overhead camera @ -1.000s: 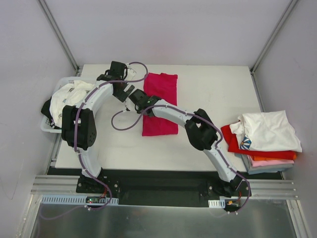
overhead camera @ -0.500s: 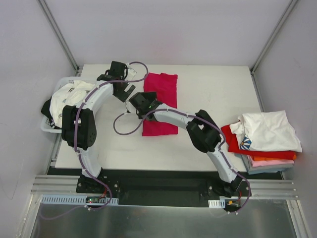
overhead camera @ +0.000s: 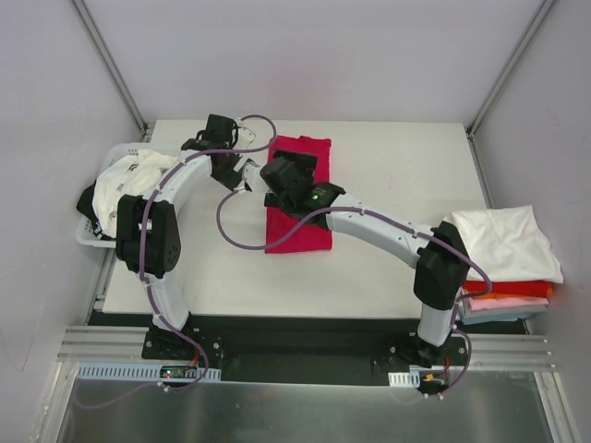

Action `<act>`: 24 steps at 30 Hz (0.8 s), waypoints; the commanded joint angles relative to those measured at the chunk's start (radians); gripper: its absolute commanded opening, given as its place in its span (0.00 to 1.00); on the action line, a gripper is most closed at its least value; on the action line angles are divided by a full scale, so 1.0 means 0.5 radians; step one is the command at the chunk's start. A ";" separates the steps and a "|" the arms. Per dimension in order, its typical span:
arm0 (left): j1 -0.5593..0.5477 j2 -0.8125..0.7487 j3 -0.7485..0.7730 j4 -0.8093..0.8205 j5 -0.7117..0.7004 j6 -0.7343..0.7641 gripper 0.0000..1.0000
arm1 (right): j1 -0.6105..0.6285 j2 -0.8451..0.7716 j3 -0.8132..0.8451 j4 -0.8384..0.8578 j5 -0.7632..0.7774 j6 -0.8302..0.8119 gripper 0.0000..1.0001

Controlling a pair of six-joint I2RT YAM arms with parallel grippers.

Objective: Fold and stack the t-shirts
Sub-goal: Fold the folded rectangular tshirt in 1/3 of the way

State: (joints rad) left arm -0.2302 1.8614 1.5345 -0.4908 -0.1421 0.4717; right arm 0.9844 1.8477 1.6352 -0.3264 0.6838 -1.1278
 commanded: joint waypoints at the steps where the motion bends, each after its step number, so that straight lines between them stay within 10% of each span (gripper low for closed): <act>1: -0.030 -0.029 0.002 -0.003 0.051 -0.032 0.97 | 0.025 -0.087 -0.107 -0.295 -0.094 0.276 0.96; 24: -0.061 0.014 -0.007 0.003 0.060 -0.005 0.97 | 0.096 0.096 -0.383 -0.636 -0.711 0.691 0.97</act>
State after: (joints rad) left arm -0.2501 1.8614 1.5242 -0.4908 -0.1127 0.4644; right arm 1.0138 1.8645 1.4582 -0.6056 0.3981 -0.8173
